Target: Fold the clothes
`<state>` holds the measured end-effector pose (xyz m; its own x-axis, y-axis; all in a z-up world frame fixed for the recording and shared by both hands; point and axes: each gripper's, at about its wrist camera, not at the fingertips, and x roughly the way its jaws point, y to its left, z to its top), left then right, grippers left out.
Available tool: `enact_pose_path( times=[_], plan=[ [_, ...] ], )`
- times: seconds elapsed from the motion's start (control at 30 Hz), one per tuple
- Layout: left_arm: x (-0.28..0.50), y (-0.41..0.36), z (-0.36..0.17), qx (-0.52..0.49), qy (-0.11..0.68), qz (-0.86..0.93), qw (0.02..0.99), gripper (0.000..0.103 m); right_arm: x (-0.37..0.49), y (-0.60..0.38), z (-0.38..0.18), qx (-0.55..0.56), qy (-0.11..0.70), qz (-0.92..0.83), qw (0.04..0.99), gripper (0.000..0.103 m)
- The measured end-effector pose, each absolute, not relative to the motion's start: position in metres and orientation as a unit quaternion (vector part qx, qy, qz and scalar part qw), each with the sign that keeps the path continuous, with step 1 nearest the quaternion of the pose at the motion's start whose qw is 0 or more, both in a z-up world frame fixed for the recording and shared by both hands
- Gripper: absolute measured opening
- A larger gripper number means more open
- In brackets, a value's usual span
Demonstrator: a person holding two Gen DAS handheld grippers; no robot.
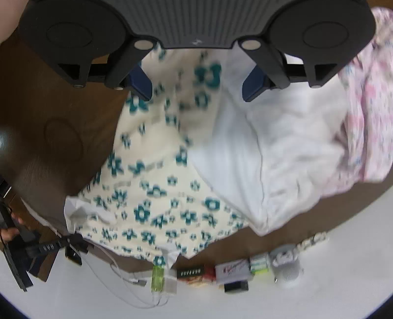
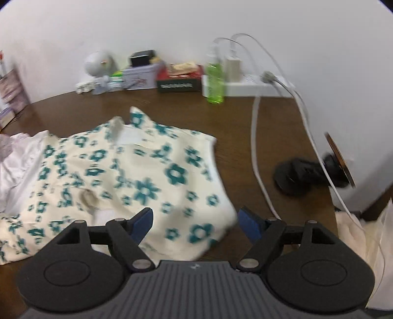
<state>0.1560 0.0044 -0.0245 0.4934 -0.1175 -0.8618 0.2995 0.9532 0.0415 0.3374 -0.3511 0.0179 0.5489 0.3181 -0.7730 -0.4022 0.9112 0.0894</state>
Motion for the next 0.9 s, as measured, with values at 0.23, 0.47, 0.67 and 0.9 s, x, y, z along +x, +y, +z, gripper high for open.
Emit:
enact_pose_path(
  times=[0.23, 0.47, 0.67, 0.9],
  plan=[
    [0.141, 0.002, -0.041, 0.095, 0.488, -0.105, 0.861, 0.078, 0.358, -0.349, -0.004, -0.035, 0.426, 0.194, 0.883, 0.062],
    [0.134, -0.005, -0.035, 0.141, 0.462, -0.133, 0.865, 0.016, 0.355, -0.346, -0.008, -0.006, 0.454, 0.202, 0.868, 0.003],
    [0.126, 0.028, -0.018, 0.222, 0.431, -0.093, 0.87, 0.01, 0.309, -0.36, 0.003, 0.001, 0.483, 0.203, 0.851, 0.003],
    [0.117, 0.019, -0.012, 0.234, 0.431, -0.127, 0.862, 0.051, 0.255, -0.363, 0.021, -0.02, 0.467, 0.208, 0.86, 0.032]
  ],
)
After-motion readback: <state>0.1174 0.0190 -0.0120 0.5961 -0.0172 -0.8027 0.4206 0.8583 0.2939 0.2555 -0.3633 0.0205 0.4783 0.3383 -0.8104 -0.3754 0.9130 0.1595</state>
